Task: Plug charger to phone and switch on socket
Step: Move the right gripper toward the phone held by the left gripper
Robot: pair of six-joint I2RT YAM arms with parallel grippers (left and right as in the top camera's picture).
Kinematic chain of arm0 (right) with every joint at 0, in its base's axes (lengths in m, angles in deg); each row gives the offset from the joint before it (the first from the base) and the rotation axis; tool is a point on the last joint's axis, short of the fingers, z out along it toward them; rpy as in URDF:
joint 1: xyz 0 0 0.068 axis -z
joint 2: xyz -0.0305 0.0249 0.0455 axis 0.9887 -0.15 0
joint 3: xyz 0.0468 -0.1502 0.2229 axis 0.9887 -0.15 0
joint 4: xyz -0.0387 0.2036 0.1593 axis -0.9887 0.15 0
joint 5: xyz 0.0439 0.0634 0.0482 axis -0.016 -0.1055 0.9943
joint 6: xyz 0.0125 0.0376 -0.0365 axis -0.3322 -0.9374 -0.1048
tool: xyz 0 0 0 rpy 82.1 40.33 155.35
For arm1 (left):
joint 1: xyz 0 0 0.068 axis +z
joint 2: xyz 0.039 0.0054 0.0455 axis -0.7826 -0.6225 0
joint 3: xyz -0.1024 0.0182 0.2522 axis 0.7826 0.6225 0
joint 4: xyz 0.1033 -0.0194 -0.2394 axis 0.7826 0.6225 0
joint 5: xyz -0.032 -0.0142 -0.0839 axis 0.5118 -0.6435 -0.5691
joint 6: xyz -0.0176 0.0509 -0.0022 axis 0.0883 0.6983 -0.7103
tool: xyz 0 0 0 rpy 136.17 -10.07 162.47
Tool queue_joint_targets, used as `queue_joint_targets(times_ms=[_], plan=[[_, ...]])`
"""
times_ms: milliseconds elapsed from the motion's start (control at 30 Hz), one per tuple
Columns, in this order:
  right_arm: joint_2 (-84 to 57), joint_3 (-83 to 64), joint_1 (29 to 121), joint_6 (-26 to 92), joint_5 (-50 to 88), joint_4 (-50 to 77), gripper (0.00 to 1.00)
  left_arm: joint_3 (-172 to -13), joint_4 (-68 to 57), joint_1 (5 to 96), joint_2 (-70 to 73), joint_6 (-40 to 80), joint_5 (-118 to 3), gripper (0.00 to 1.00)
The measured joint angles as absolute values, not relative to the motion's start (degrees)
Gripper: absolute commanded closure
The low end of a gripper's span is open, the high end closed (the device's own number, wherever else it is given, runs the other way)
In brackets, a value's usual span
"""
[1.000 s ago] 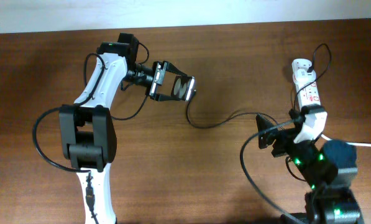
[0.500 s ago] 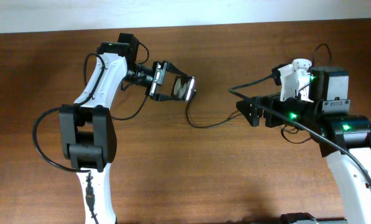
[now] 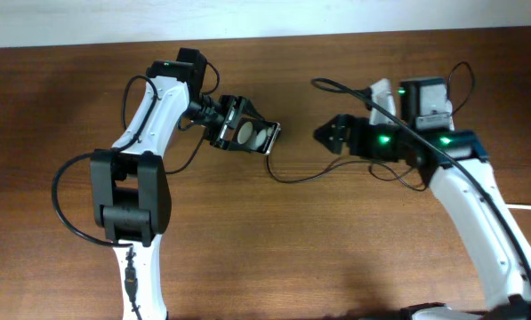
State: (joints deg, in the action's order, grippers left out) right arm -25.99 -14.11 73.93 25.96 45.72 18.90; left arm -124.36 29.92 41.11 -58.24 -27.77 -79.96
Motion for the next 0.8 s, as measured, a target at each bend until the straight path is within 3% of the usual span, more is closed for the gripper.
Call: queue_joint_targets(times_ms=[367,467,600,800], plan=[[-36.5,-14.0,66.3,13.9,45.9,6.9,0.12,-124.5,29.7,41.1,-58.2,-30.0,-69.0,0.97],[-39.2,-14.0,64.6,11.7,45.9,4.1,0.17,-124.6,29.1,41.1,-58.2,-30.2,-68.0,0.96],[-42.5,-14.0,62.0,10.0,45.9,-0.4,0.33,-124.6,28.8,41.1,-58.2,-30.3,-66.5,0.96],[-45.8,-13.9,57.2,8.6,41.7,-5.3,0.37,-124.6,28.9,41.1,-58.2,-30.8,-65.8,0.96]])
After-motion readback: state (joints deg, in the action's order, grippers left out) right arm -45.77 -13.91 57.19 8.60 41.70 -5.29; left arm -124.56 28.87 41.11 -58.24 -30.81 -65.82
